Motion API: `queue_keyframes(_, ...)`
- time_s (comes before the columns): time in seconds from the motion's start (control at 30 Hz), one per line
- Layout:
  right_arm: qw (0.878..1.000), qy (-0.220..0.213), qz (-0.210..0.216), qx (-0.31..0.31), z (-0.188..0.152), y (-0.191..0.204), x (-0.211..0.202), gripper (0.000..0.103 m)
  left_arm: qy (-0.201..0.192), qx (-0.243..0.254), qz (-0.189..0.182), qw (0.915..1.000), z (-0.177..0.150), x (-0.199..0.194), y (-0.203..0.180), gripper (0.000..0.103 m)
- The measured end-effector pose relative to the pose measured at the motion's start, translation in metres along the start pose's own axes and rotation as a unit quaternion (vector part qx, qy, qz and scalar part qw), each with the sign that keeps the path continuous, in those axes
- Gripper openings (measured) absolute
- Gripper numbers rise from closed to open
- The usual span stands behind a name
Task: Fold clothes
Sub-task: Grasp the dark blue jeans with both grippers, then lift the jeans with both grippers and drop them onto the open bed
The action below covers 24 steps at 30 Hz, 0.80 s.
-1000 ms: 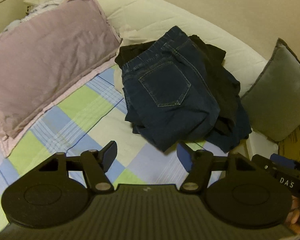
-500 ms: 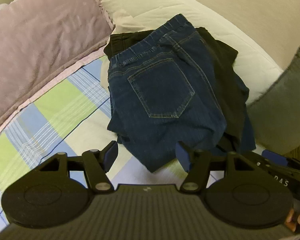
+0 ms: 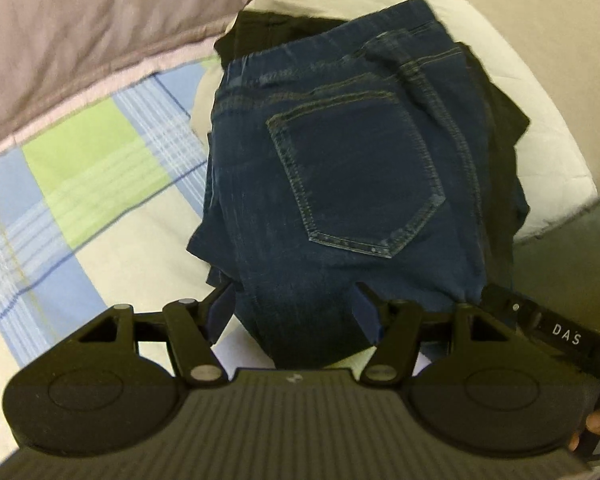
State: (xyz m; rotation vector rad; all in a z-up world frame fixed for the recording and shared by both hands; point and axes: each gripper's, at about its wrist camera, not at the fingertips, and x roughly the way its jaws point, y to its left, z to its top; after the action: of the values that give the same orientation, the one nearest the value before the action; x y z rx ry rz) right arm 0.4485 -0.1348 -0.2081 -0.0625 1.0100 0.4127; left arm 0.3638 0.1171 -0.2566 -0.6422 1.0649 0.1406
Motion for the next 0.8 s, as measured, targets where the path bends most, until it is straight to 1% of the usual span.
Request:
queue_keyframes(0.17,1.000,0.008,-0.004,0.015,0.003,-0.019,0.024,0.061,0.014,-0.044,-0.014,0.9988,-0.004,0.028,0.015,0.060)
queue_keyframes(0.23,1.000,0.009,0.004,0.020,0.003,-0.025,0.031,0.061,0.020,-0.066,-0.019,0.9974,-0.007,0.038,0.022,0.061)
queue_keyframes(0.37,0.999,0.000,0.037,0.030,0.003,-0.031,0.040,0.061,0.033,-0.107,-0.032,0.9932,-0.014,0.058,0.032,0.062)
queue_keyframes(0.43,0.997,-0.004,0.061,0.038,0.005,-0.033,0.045,0.061,0.037,-0.129,-0.048,0.9898,-0.018,0.067,0.036,0.063)
queue_keyframes(0.5,0.996,0.002,0.083,0.045,0.006,-0.030,0.050,0.060,0.040,-0.153,-0.066,0.9852,-0.021,0.076,0.040,0.061)
queue_keyframes(0.53,0.996,0.005,0.084,0.040,0.006,-0.027,0.052,0.058,0.041,-0.164,-0.073,0.9829,-0.022,0.079,0.041,0.051)
queue_keyframes(0.57,0.996,0.006,0.087,0.032,0.006,-0.024,0.054,0.029,0.039,-0.169,-0.077,0.9818,-0.022,0.079,0.041,0.041)
queue_keyframes(0.6,0.995,0.011,0.093,0.028,0.007,-0.023,0.054,0.018,0.035,-0.168,-0.079,0.9820,-0.022,0.076,0.039,0.032)
queue_keyframes(0.63,0.995,0.011,0.095,0.022,0.007,-0.020,0.052,0.015,0.027,-0.162,-0.079,0.9833,-0.022,0.070,0.037,0.016)
queue_keyframes(0.67,0.995,0.010,0.096,0.015,0.008,-0.018,0.049,0.012,0.014,-0.151,-0.078,0.9854,-0.022,0.060,0.035,0.007)
queue_keyframes(0.73,0.994,-0.003,0.106,-0.005,0.010,-0.012,0.034,0.011,-0.013,-0.134,-0.078,0.9878,-0.024,0.039,0.033,0.006)
queue_keyframes(0.8,0.992,-0.009,0.126,-0.014,0.012,-0.005,0.017,0.010,-0.064,-0.138,-0.086,0.9846,-0.029,0.000,0.041,0.006)
